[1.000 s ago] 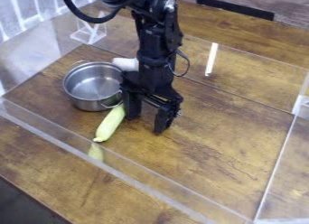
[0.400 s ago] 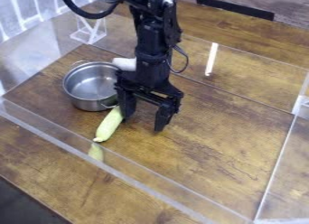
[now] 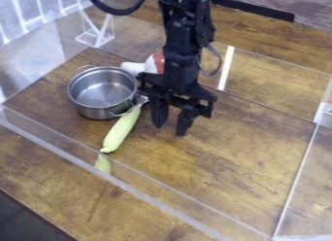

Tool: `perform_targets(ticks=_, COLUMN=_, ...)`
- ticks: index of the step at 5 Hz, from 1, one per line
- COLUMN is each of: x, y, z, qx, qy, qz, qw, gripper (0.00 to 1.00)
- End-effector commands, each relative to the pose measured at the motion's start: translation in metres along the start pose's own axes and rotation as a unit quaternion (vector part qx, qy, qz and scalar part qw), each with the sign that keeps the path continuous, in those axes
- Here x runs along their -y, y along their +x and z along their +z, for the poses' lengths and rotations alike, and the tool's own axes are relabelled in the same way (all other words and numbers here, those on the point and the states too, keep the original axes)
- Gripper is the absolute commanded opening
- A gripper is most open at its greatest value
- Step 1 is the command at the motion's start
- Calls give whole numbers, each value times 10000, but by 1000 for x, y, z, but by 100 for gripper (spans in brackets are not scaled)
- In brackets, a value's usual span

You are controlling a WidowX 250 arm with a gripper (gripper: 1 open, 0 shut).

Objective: Move the green spoon to the left

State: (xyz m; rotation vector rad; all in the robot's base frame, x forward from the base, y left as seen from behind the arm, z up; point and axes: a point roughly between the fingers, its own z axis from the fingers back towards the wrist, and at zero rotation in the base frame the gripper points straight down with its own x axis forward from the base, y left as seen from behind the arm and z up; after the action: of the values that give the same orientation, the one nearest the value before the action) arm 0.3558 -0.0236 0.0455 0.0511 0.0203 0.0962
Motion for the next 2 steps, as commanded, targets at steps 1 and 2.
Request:
perform_targets(ticks=1, x=0, y=13, z=25, qx=543, qy=-126, qz=-281, qw=9980, gripper=100)
perform_targets(ticks=2, x=-9, y=18, z=12, qx=525, qy=-119, qz=-415, qw=9977, gripper=100)
